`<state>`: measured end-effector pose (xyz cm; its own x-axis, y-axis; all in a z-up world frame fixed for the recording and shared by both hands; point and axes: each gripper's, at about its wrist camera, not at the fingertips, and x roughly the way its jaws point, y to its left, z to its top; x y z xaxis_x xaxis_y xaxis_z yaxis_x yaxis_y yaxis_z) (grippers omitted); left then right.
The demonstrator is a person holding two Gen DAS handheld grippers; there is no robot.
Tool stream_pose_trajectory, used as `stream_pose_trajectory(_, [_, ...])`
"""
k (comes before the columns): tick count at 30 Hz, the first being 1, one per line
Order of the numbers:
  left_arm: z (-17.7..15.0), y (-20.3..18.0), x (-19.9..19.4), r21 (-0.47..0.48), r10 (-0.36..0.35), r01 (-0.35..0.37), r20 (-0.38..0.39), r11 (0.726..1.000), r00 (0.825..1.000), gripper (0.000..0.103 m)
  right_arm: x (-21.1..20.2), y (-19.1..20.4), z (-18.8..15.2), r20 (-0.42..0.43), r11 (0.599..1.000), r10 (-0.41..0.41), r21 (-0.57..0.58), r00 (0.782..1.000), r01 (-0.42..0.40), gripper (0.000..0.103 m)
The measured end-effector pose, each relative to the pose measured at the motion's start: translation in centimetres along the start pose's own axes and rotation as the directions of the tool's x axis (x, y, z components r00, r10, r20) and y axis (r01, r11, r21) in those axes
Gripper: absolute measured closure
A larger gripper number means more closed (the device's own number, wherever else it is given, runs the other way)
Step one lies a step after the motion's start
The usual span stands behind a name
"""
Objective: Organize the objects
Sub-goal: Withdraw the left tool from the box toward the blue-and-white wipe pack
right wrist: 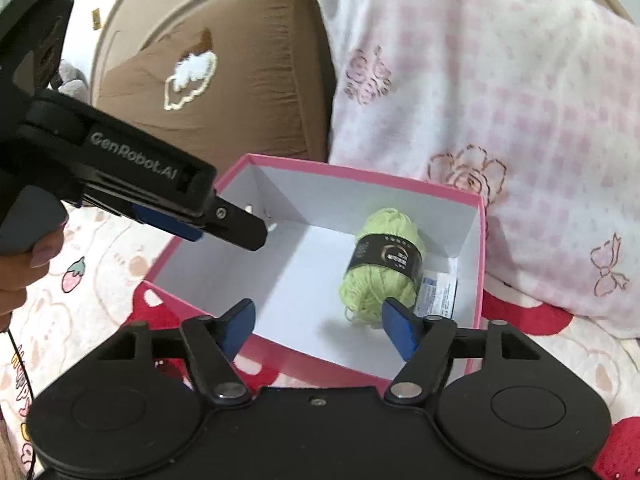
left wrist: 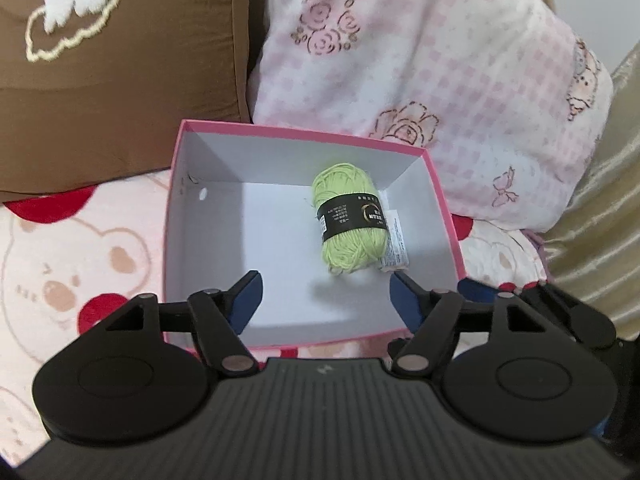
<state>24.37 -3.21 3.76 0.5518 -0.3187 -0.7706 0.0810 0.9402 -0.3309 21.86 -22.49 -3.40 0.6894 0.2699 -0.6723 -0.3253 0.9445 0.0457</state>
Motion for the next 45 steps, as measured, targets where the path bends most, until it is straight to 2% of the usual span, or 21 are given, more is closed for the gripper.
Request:
stream_pose_trajectory(1, [-0.2, 0.0, -0.6, 0.0, 0.004, -0.004, 0.003, 1.0, 1.0, 0.029, 0.1, 0.1, 0.0, 0.006, 1.0, -0.004, -0.002, 1.0, 0.004, 0.02])
stream_pose_trajectory(3, [-0.6, -0.2, -1.8, 0.013, 0.01, -0.01, 0.002, 1.0, 1.0, 0.018, -0.9, 0.6, 0.0, 0.019, 1.0, -0.006, -0.008, 1.0, 0.006, 0.013])
stream_pose_trajectory(7, [-1.5, -0.8, -4.0, 0.05, 0.02, -0.02, -0.002, 0.999, 1.0, 0.008, -2.1, 1.2, -0.3, 0.012, 0.999, -0.004, -0.04, 1.0, 0.004, 0.011])
stream_pose_trajectory(9, [-2.0, -0.9, -5.0, 0.045, 0.014, -0.014, 0.001, 0.999, 1.0, 0.002, -2.9, 1.4, -0.4, 0.015, 0.999, -0.011, -0.048, 1.0, 0.012, 0.011])
stream_pose_trajectory(11, [-2.5, -0.9, -5.8, 0.04, 0.001, -0.001, 0.002, 0.999, 1.0, 0.0, -3.8, 1.5, -0.4, 0.016, 0.999, -0.023, -0.042, 1.0, 0.024, 0.011])
stream_pose_trajectory(14, [-3.2, -1.1, -6.6, 0.045, -0.017, 0.019, -0.032, 0.999, 0.999, 0.0, -4.9, 1.2, -0.4, 0.01, 1.0, -0.008, -0.018, 1.0, 0.008, 0.011])
stream_pose_trajectory(20, [-4.5, -1.3, -7.5, 0.039, 0.008, -0.004, -0.101, 0.999, 0.995, 0.0, -6.6, 0.3, -1.2, -0.024, 1.0, 0.014, 0.021, 1.0, -0.013, 0.011])
stream_pose_trajectory(26, [-5.8, -1.6, -8.4, 0.059, 0.031, -0.024, -0.109, 0.998, 0.994, 0.0, -8.6, -0.6, -2.4, -0.055, 0.996, 0.056, 0.065, 0.997, -0.053, 0.011])
stream_pose_trajectory(30, [-6.7, -2.1, -8.8, 0.092, 0.033, -0.02, -0.146, 0.996, 0.989, 0.0, -10.2, -0.5, -3.2, -0.061, 0.998, 0.055, 0.048, 0.997, -0.052, 0.011])
stream_pose_trajectory(35, [-7.9, -2.7, -9.2, 0.133, 0.068, -0.047, -0.155, 0.99, 0.986, 0.0, -11.9, 0.2, -4.0, -0.071, 0.998, 0.062, -0.002, 0.996, -0.062, 0.011])
stream_pose_trajectory(45, [-10.5, -3.1, -8.6, 0.169, 0.075, -0.044, -0.186, 0.985, 0.98, 0.003, -12.1, 1.6, -6.8, -0.135, 0.995, 0.059, -0.073, 0.989, -0.07, 0.011])
